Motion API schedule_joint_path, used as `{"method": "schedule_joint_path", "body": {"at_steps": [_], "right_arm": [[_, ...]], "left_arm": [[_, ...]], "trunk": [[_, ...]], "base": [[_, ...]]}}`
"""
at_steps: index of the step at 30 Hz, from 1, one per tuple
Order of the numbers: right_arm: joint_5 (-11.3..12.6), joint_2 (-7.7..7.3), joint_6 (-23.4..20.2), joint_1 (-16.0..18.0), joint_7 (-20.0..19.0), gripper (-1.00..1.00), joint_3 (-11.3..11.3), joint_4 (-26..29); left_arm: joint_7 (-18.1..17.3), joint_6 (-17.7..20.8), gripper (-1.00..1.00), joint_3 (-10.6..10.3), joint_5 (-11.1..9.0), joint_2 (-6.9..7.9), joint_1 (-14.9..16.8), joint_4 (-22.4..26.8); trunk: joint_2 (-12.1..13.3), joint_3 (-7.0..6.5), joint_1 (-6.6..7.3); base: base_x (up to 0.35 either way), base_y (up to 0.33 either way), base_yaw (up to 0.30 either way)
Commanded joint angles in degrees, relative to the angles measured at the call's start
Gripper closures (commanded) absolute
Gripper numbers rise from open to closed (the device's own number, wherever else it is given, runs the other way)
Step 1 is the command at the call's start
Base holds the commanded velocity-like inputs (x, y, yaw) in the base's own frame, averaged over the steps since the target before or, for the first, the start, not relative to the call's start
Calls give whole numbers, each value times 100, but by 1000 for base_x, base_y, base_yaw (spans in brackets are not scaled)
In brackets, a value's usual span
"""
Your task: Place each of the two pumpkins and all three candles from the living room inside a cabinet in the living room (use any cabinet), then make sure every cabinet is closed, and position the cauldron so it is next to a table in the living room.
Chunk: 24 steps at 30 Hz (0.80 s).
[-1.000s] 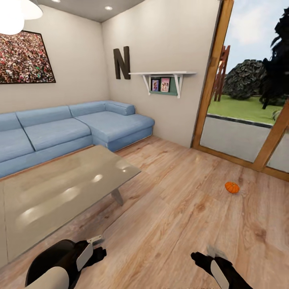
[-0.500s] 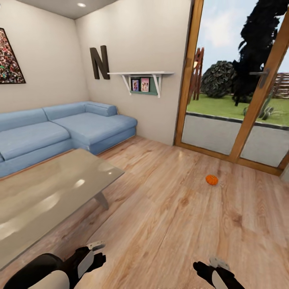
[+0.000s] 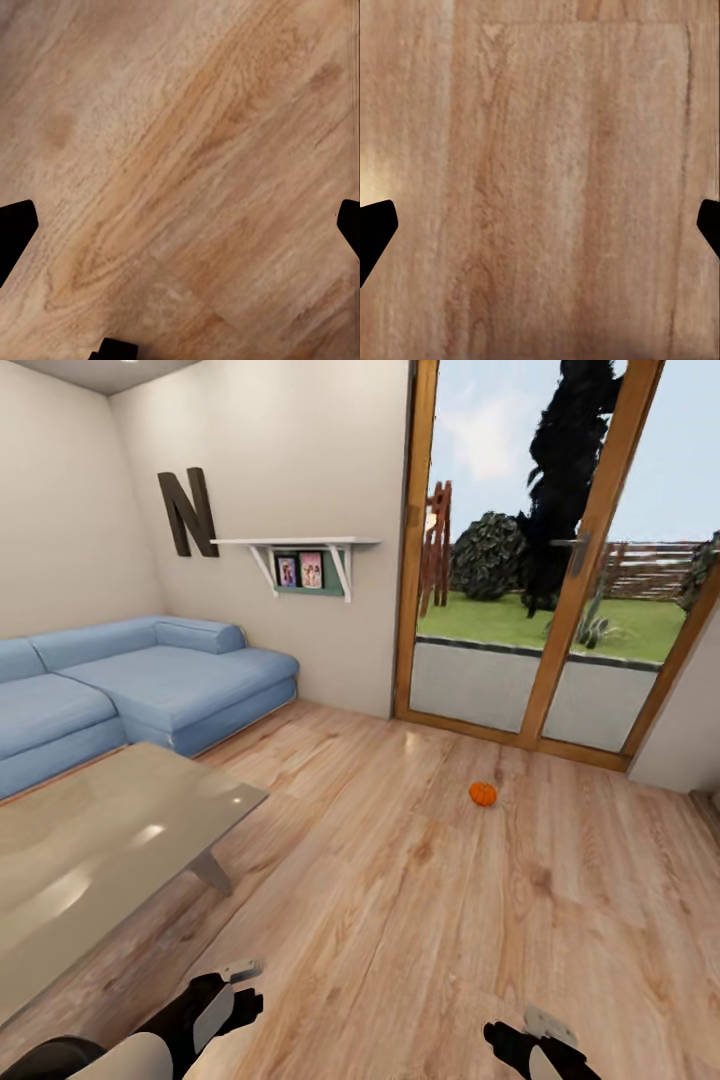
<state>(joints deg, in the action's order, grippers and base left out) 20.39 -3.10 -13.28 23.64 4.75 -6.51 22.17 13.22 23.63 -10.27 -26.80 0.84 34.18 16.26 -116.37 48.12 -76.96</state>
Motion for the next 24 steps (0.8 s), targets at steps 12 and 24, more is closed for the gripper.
{"method": "schedule_joint_path", "body": {"at_steps": [12,24], "right_arm": [[0,-7,0,1,0,-100,0,-5],[0,-14,1,0,0,-100,-2,-10]], "left_arm": [[4,-8,-100,-1,-1,3,1,0],[12,-20,-100,-4,7,12,1,0]], "trunk": [[0,28,0],[0,56,0]], "base": [[0,0,-289],[-104,74,-289]]}}
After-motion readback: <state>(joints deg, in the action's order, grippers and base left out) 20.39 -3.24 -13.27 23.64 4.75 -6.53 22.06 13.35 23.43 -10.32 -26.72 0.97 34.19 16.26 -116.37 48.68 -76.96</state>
